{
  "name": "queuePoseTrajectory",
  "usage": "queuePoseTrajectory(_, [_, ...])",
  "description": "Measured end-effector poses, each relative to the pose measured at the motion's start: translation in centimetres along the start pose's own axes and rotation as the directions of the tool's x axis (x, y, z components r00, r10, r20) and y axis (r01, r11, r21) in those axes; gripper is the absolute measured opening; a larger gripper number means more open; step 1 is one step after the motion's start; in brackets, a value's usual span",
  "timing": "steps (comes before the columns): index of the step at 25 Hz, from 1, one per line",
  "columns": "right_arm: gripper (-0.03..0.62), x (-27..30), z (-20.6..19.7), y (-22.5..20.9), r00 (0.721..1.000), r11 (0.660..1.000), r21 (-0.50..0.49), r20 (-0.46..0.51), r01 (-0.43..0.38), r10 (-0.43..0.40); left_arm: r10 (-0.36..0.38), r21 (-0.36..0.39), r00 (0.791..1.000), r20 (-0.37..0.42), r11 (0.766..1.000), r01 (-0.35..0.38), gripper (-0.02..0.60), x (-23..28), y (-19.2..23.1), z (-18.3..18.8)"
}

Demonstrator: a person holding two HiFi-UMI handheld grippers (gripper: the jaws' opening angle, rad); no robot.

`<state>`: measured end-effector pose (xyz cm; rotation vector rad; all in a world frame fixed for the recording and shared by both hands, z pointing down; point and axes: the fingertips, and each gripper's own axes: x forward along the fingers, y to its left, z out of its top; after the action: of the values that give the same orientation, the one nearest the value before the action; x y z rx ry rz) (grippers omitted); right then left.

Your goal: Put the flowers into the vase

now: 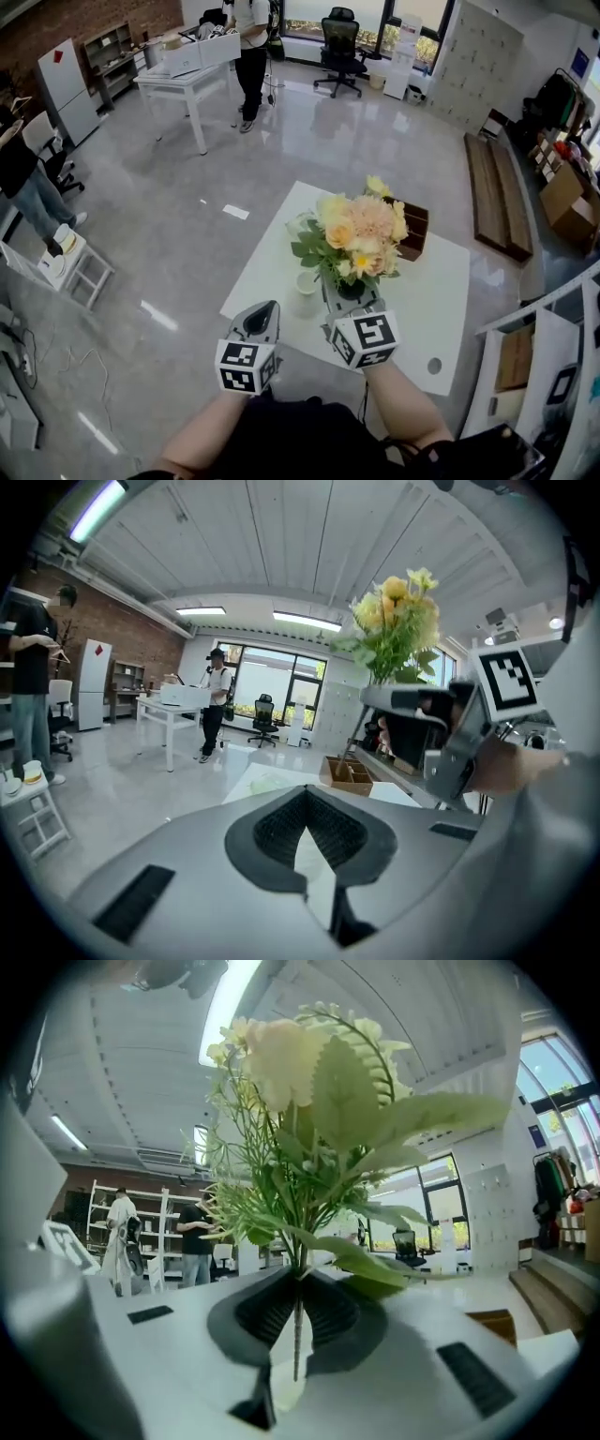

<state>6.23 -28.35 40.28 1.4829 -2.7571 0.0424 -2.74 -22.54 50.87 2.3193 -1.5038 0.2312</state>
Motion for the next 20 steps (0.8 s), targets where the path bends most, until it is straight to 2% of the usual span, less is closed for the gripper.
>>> queuePoseTrajectory(4, [0.028,2.2,6.5,1.7,0.993,0.998,-0.043,0.106,-0.038,0.042,-0.001,0.003,1.0,0.008,1.0,0.001,0.006,-0.2,1.0,0.4])
queuePoseTrajectory(8, [0.028,2.9,7.7,1.7,0.992,0.997,-0.068,0.117,-0.031,0.039,-0.021,0.012,1.0,0.005,1.0,0.021,0.006,0.1,0.9,0.4])
queuePoseTrajectory(12, [0.028,2.7,4.6,1.0,0.999,0.999,-0.04,0.051,-0.014,0.016,-0.038,0.02,0.999,-0.006,0.999,0.038,0.006,0.5,0.6,0.3])
queuePoseTrajectory(20, [0.028,3.0,-6.4,0.8,0.989,1.0,-0.008,-0.15,0.007,-0.008,-0.05,0.012,0.998,-0.036,0.999,0.05,0.006,0.9,1.7,-0.4])
